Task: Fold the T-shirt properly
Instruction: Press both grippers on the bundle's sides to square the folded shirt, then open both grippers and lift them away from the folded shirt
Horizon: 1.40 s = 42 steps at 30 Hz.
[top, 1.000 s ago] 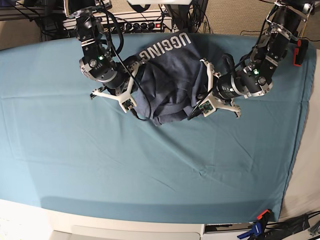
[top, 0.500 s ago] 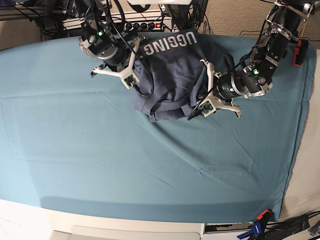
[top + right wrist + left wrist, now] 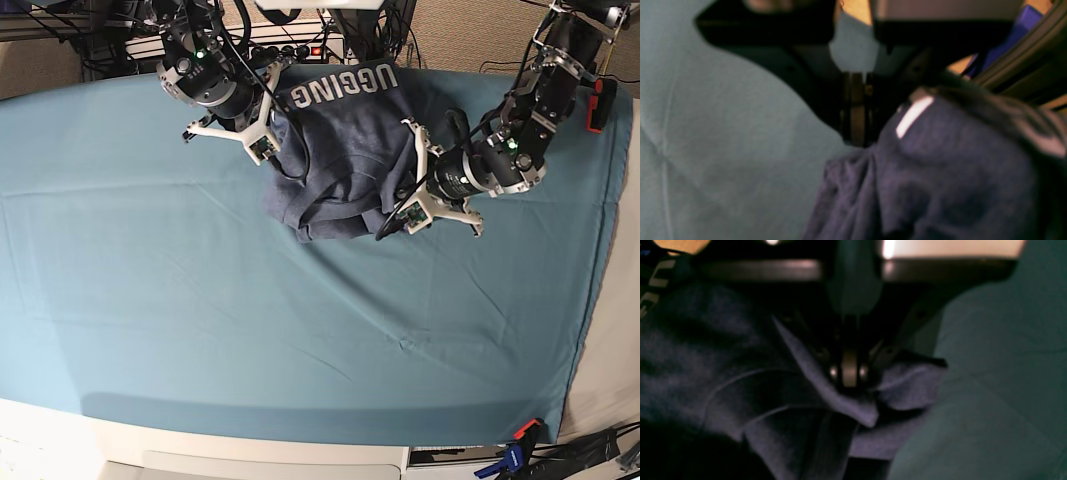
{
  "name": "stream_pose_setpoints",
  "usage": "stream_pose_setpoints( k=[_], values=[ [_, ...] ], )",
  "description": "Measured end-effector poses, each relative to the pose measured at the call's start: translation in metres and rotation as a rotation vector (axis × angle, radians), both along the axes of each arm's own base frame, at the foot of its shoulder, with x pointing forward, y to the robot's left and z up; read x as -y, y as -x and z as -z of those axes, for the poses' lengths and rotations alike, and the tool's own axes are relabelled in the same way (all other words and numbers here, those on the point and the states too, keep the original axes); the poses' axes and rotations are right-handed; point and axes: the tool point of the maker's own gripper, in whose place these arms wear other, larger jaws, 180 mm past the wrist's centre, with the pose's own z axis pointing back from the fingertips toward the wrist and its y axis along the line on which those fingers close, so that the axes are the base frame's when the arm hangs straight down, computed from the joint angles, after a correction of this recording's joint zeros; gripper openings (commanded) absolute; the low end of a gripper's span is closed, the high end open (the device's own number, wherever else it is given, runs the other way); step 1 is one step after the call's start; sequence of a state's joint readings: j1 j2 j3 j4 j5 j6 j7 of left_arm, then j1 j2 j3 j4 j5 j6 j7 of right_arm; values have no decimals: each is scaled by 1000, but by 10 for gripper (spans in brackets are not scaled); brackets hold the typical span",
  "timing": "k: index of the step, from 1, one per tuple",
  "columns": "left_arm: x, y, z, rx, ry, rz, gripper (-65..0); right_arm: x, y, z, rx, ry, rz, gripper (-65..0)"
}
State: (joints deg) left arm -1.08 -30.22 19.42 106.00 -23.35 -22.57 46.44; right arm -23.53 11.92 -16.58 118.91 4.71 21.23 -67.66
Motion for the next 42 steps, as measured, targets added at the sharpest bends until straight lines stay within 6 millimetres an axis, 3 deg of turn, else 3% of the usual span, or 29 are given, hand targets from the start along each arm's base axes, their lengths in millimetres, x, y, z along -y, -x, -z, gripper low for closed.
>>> stream_pose_setpoints(
  k=[5, 14, 22, 25, 28, 31, 33, 35, 38, 42],
  values=[
    [-11, -16, -11, 44, -30, -2, -650, -16, 11, -12, -6, -73, -30, -650],
    [-12, -19, -13, 54, -32, -2, -650, -13, 12, -11, -2, -52, -29, -650],
    [-14, -20, -13, 61, -47, -3, -650, 14, 0, -11, 69, 106, -16, -650],
    [-23, -25, -10, 93, -111, -9, -650, 33, -13, -16, 118, 141, 74, -650],
    [-44, -33, -10, 120, -175, -63, -650, 57, -33, -32, 195, 160, 178, -650],
    [-75, -41, -12, 158, -270, -122, -650, 72, -50, -64, 304, 132, 260, -650],
    [-92, -44, -13, 167, -311, -147, -650, 63, -54, -84, 345, 28, 274, -650],
    [-106, -46, -16, 177, -336, -181, -650, 41, -52, -97, 356, -122, 247, -650],
    [-121, -48, -19, 183, -373, -196, -650, -8, -30, -101, 274, -343, 118, -650],
    [-123, -48, -19, 183, -377, -196, -650, -61, -4, -113, 197, -575, -10, -650]
  ],
)
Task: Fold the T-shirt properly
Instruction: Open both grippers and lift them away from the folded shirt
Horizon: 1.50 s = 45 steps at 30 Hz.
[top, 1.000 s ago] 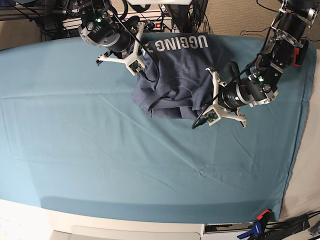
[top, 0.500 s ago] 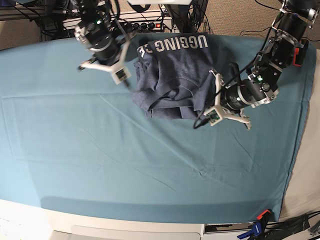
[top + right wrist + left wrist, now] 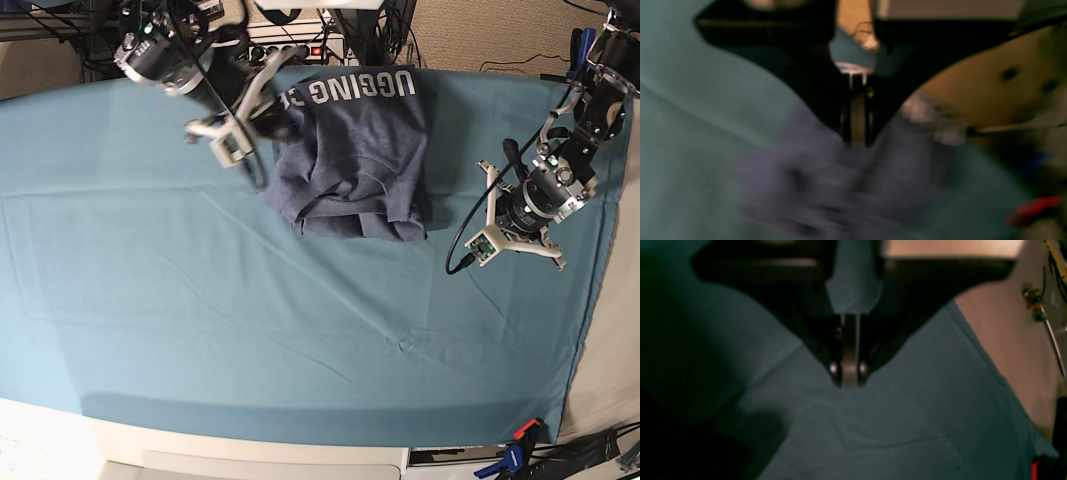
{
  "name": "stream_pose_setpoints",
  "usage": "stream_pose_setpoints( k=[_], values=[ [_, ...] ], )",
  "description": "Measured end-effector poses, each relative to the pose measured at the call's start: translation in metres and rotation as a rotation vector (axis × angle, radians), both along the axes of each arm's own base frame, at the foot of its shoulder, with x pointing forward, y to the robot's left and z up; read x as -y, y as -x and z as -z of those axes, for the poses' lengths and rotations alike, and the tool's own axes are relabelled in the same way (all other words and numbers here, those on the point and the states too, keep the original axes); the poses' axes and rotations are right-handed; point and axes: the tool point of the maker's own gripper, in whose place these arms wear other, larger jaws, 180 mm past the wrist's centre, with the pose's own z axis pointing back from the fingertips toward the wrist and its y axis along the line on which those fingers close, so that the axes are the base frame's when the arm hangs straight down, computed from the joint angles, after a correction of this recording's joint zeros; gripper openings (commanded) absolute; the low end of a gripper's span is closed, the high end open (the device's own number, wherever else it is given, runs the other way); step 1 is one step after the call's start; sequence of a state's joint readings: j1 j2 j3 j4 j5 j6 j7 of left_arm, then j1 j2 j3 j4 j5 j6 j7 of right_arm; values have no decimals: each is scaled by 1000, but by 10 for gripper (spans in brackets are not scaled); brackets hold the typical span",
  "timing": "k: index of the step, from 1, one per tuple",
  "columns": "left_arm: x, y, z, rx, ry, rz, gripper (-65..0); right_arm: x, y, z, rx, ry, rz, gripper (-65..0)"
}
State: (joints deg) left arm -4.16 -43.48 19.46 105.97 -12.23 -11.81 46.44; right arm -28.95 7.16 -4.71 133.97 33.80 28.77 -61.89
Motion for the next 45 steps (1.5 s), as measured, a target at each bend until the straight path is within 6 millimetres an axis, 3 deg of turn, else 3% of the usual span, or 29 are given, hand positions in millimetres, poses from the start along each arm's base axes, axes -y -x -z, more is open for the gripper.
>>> stream_pose_setpoints(
  k=[6, 11, 14, 21, 25, 31, 34, 39, 42, 45],
  values=[
    [0, 0, 0, 1, 2, 1, -650, -5, -3, 3, 14, -15, 5, -650],
    [3, -1, 0, 5, 10, 3, -650, 1, -7, 58, -140, -7, 38, -650],
    [6, 0, 0, 4, 21, 4, -650, 0, -20, 66, -146, -9, 44, -650],
    [6, 0, 0, 3, 20, 4, -650, 42, -57, 76, -57, 254, 155, -650],
    [6, 0, 0, 3, 20, 4, -650, 59, -64, 76, -31, 348, 203, -650],
    [6, 0, 0, 3, 20, 4, -650, 100, -78, 68, 39, 518, 367, -650],
    [6, 0, 0, 3, 20, 4, -650, 109, -85, 56, 77, 540, 417, -650],
    [0, 0, 1, -1, -11, -5, -650, 124, -95, 10, 221, 591, 511, -650],
    [-10, 4, 6, -26, -64, -28, -650, 139, -91, -12, 287, 644, 580, -650],
    [-17, 11, 12, -43, -74, -55, -650, 153, -74, -11, 284, 730, 566, -650]
  ],
)
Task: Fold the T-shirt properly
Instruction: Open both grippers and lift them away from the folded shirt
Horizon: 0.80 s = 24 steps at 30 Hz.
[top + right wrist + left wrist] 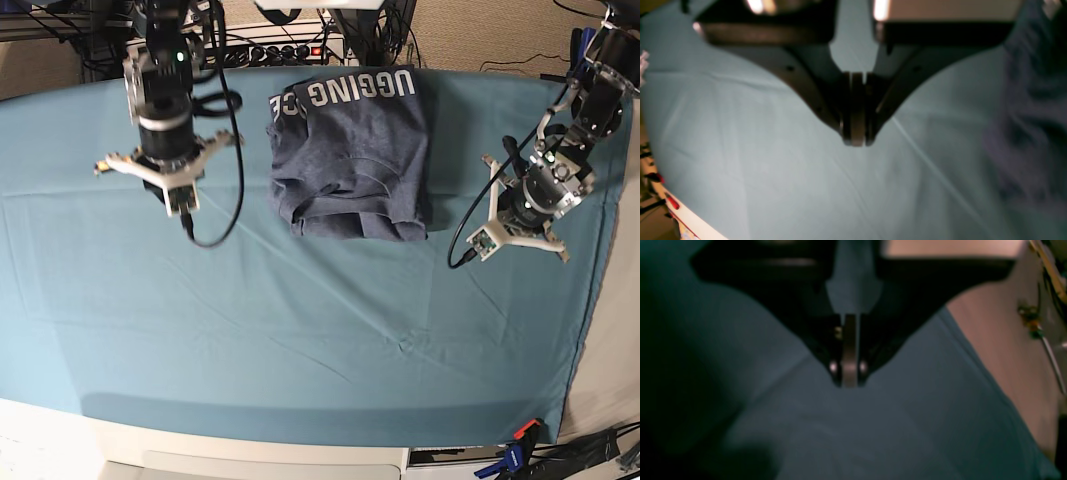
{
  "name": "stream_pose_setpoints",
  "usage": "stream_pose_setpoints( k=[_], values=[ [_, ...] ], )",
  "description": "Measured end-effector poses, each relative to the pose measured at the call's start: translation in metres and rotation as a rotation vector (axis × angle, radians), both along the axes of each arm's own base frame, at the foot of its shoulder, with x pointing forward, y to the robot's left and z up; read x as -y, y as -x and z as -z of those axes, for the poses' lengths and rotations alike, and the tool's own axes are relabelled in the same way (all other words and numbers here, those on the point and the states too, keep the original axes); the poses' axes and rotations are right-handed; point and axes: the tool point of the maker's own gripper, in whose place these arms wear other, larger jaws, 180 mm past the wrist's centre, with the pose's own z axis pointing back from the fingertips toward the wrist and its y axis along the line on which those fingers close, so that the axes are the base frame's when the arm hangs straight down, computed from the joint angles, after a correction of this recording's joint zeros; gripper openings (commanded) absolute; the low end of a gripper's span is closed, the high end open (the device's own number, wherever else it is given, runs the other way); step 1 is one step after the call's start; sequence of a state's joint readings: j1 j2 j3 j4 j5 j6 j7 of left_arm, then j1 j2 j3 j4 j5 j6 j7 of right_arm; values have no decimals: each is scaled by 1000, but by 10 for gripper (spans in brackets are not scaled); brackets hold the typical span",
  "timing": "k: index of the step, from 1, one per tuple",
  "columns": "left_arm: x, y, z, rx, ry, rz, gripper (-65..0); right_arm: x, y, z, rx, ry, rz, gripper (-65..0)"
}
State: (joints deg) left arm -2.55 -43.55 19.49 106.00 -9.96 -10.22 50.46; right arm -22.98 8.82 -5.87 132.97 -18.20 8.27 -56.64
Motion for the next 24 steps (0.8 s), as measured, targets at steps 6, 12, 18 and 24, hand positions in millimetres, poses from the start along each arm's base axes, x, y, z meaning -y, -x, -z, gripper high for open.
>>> stream_pose_setpoints(
  k=[6, 12, 18, 24],
  values=[
    [-22, 34, 25, -76, -91, -36, -650, 61, 39, 8, -88, 133, 116, -650],
    [-25, 92, 45, -181, -73, -56, -650, 128, 88, 6, -177, 230, 292, -650],
    [-53, 134, 38, -212, -85, -145, -650, 162, 127, 3, -250, 263, 383, -650],
    [-64, 188, 37, -296, -82, -201, -650, 157, 146, 16, -333, 223, 361, -650]
  ],
)
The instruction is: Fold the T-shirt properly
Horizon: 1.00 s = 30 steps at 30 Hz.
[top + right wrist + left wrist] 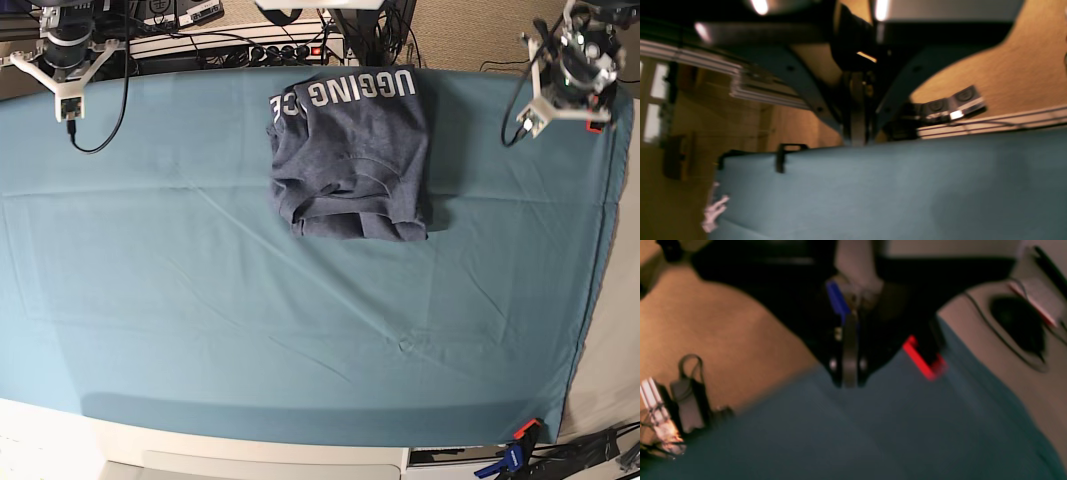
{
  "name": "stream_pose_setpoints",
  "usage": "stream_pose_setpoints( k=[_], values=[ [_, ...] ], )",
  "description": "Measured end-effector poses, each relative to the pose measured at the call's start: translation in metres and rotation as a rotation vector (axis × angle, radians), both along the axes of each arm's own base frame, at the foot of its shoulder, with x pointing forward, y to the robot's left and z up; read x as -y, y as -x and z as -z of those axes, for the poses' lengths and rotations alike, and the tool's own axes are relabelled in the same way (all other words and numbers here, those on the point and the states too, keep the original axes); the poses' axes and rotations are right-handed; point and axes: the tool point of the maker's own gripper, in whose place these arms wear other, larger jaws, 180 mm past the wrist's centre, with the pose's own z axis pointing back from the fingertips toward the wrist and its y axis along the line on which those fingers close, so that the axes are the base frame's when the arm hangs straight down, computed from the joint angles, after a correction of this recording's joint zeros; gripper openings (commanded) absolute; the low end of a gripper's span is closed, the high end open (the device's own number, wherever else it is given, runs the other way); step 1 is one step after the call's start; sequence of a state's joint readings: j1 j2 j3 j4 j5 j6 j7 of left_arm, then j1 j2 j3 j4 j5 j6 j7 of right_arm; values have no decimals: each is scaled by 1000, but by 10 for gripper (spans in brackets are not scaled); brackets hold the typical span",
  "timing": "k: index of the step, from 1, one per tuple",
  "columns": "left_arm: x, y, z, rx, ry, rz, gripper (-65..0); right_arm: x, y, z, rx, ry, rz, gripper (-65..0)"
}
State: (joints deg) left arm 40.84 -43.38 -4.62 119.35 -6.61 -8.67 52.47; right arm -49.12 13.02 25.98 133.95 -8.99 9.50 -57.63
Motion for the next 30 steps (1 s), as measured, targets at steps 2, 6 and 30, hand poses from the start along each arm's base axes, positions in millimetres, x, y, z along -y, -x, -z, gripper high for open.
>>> stream_pose_setpoints(
  k=[2, 6, 30],
  values=[
    [10, 26, 10, -61, 47, -35, -650, -3, 3, 3, -17, -16, -8, -650],
    [53, 81, 27, -198, 213, -70, -650, -8, 5, 8, -23, -60, -5, -650],
    [76, 123, 54, -302, 348, -195, -650, -9, 57, 142, -251, -468, 204, -650]
  ],
)
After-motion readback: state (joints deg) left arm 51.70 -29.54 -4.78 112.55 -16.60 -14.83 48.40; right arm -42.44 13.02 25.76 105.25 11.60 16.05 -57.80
